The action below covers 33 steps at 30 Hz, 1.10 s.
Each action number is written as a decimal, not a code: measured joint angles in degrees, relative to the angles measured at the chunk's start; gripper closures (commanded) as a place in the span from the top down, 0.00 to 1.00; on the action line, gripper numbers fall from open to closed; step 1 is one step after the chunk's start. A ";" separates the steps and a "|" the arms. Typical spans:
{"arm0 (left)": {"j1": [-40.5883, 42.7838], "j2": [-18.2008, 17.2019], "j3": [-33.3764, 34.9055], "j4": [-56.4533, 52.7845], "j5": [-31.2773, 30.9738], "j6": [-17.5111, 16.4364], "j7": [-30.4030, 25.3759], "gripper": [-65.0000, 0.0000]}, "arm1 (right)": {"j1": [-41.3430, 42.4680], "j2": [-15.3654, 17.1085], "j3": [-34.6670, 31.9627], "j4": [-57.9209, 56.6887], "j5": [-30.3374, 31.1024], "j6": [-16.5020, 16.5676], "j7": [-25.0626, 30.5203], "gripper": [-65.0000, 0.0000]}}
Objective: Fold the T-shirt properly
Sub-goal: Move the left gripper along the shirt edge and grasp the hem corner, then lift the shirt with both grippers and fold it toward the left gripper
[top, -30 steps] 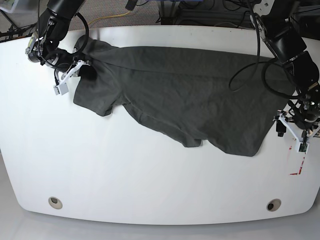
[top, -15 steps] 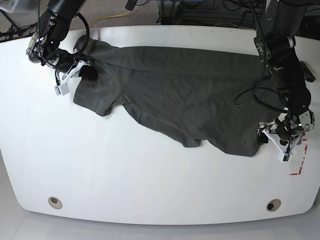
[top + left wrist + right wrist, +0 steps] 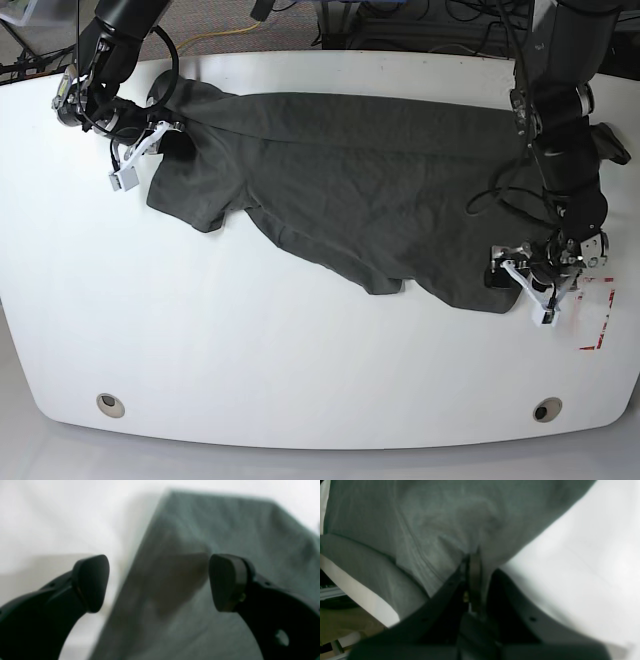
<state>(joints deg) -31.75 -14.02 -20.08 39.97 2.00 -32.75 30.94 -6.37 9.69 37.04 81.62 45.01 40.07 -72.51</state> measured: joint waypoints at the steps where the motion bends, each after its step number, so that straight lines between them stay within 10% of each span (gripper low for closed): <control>1: -0.04 -0.04 0.63 -0.26 -1.05 0.00 -0.07 0.90 | 0.00 0.00 0.02 0.00 0.07 0.02 0.02 0.00; 11: 1.46 -0.35 2.23 -0.26 -4.83 0.17 -1.40 0.01 | 1.31 0.20 0.13 -0.04 -1.25 0.00 -0.37 0.00; 18: 3.21 -0.31 2.32 2.05 -4.48 -0.09 -1.05 0.00 | 2.49 1.40 -0.46 -0.22 -2.38 -0.09 0.13 0.00; 33: 18.93 -1.14 -1.79 45.29 -5.79 -0.79 12.55 0.00 | 11.87 2.97 -0.35 4.79 -14.34 -0.09 0.00 0.00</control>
<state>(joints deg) -12.82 -15.16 -21.87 85.25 -3.79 -33.54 43.48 5.50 12.67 36.69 86.41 30.68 39.99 -72.51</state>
